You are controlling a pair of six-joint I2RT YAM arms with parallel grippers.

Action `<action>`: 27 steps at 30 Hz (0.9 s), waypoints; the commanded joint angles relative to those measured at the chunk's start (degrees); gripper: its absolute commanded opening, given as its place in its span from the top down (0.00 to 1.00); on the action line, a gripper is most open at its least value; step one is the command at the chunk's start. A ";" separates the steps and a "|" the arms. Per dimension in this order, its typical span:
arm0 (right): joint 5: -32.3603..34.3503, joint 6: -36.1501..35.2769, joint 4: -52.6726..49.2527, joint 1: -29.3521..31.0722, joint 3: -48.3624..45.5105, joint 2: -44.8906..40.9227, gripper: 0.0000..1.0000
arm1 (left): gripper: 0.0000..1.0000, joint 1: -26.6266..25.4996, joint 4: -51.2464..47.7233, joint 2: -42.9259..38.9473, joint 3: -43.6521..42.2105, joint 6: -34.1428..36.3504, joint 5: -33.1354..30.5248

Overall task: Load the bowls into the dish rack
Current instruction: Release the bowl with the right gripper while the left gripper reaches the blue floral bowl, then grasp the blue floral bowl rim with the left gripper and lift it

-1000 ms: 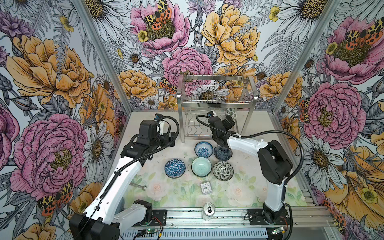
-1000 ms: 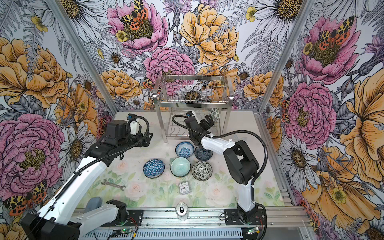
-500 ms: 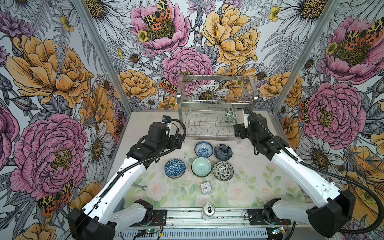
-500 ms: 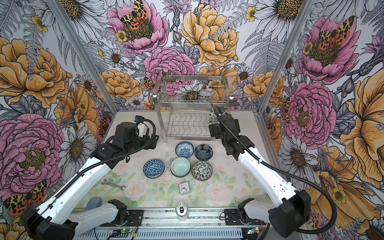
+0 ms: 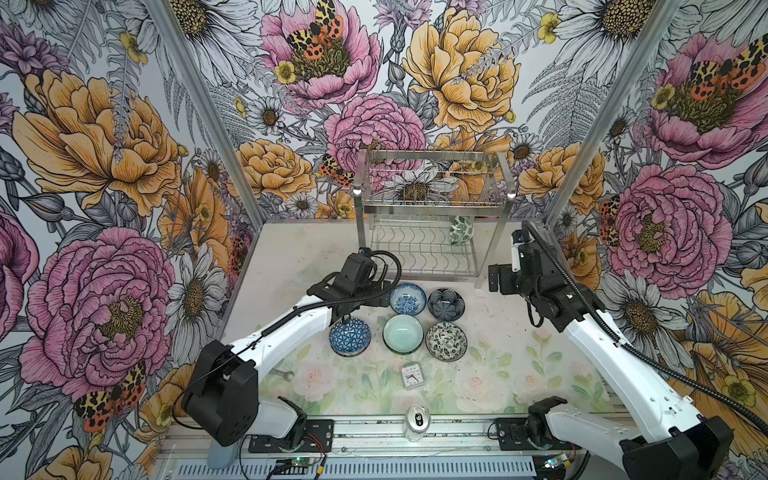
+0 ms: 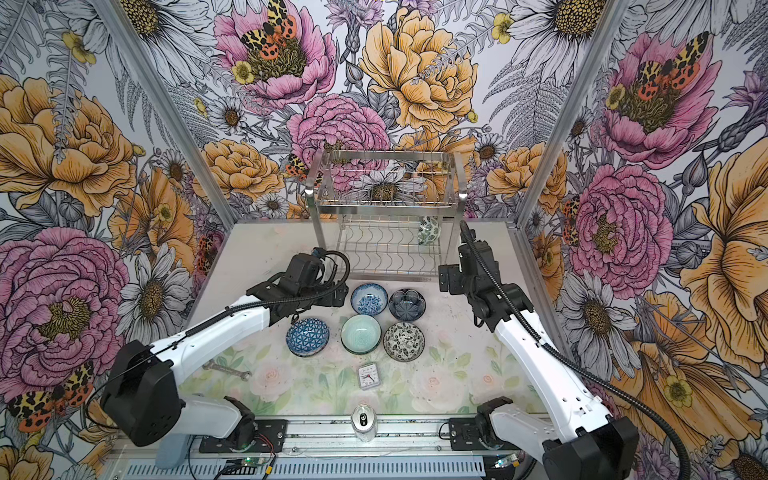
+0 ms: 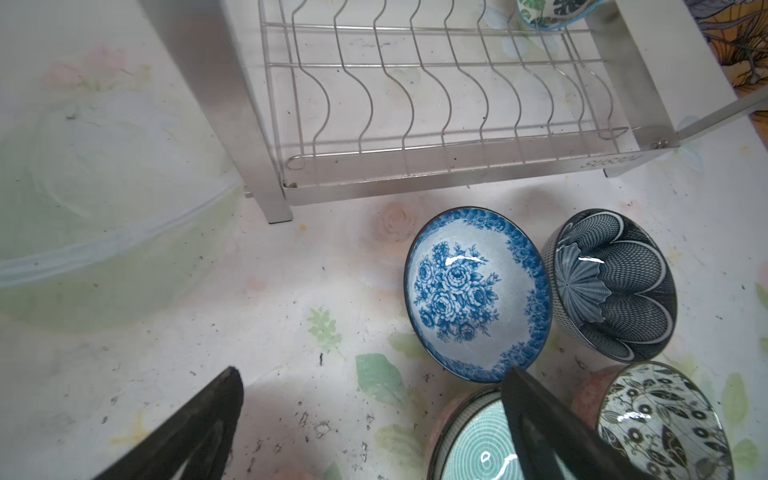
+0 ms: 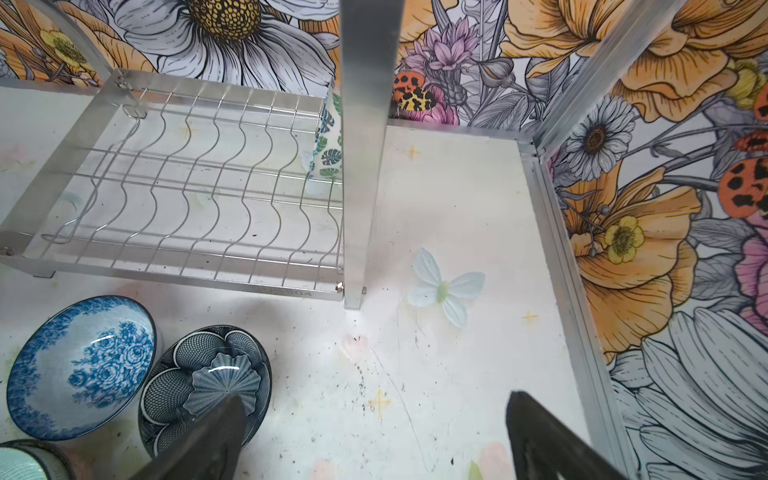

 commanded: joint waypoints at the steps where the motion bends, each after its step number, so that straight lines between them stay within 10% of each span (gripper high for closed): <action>1: -1.39 1.27 -0.60 -0.23 -0.65 -0.51 0.00 | 0.01 -0.99 4.95 3.79 1.37 -1.38 3.42; 8: -1.87 1.44 -0.55 -0.38 -1.35 -1.18 0.00 | 0.08 -2.10 7.60 11.19 3.48 -1.72 4.82; 27: -2.39 1.97 -0.55 -0.39 -3.62 -3.23 0.01 | 0.66 -1.03 9.91 20.70 6.84 -3.05 7.02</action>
